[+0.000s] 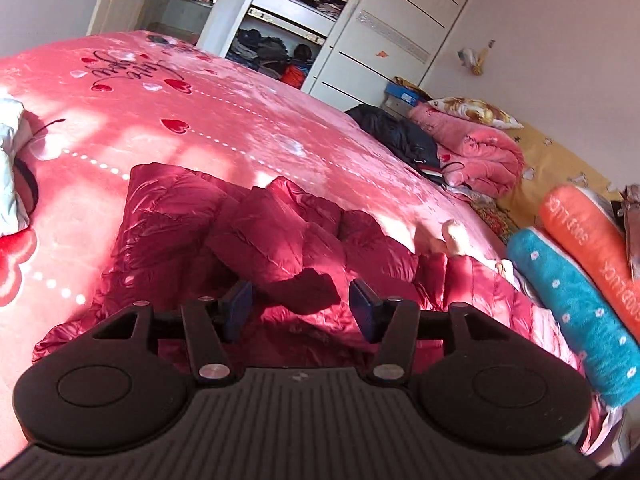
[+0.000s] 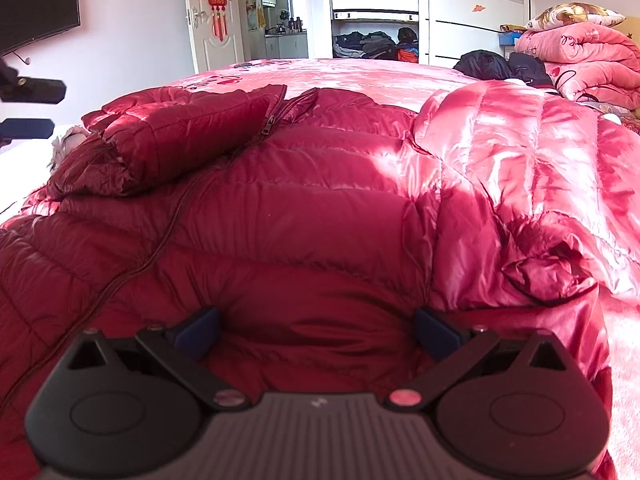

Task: Fold large clothes

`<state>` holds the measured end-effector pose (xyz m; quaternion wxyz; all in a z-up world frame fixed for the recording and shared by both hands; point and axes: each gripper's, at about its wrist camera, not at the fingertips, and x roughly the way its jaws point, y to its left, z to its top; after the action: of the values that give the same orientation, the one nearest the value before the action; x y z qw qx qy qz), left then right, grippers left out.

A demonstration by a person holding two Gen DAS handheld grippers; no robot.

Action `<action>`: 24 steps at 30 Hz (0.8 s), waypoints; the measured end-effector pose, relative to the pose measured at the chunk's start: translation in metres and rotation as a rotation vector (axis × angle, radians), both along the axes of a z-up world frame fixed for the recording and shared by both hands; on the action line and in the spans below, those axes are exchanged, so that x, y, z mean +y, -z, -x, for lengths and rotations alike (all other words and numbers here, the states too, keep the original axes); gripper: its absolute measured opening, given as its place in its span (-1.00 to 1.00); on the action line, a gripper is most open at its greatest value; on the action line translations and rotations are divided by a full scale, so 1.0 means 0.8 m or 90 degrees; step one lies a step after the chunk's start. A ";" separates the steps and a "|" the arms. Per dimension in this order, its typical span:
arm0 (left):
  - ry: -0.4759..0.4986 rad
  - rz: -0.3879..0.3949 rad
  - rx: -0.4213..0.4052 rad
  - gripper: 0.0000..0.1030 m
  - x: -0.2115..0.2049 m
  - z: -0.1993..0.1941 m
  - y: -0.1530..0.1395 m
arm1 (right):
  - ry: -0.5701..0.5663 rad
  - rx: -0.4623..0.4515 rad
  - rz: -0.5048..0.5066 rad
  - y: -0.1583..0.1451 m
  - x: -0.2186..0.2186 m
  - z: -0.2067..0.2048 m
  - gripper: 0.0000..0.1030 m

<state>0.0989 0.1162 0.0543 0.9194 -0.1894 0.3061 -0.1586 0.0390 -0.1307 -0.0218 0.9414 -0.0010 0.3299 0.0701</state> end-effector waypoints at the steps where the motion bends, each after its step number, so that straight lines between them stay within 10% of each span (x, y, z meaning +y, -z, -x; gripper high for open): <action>1: -0.005 0.017 0.006 0.22 0.000 -0.010 0.003 | 0.000 0.000 0.000 0.000 0.000 0.000 1.00; 7: -0.045 0.074 0.049 0.06 -0.012 -0.055 0.028 | 0.000 0.000 -0.001 0.000 0.001 -0.001 1.00; 14: -0.098 0.084 0.079 -0.89 -0.008 -0.073 0.037 | 0.000 0.000 -0.003 0.001 0.001 -0.004 1.00; 24: -0.083 0.136 0.090 -0.49 0.005 -0.055 0.040 | 0.001 -0.002 -0.003 0.003 0.001 -0.005 1.00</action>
<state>0.1428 0.1206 0.0219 0.8783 -0.3163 0.3389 -0.1168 0.0428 -0.1301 -0.0241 0.9420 0.0017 0.3282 0.0699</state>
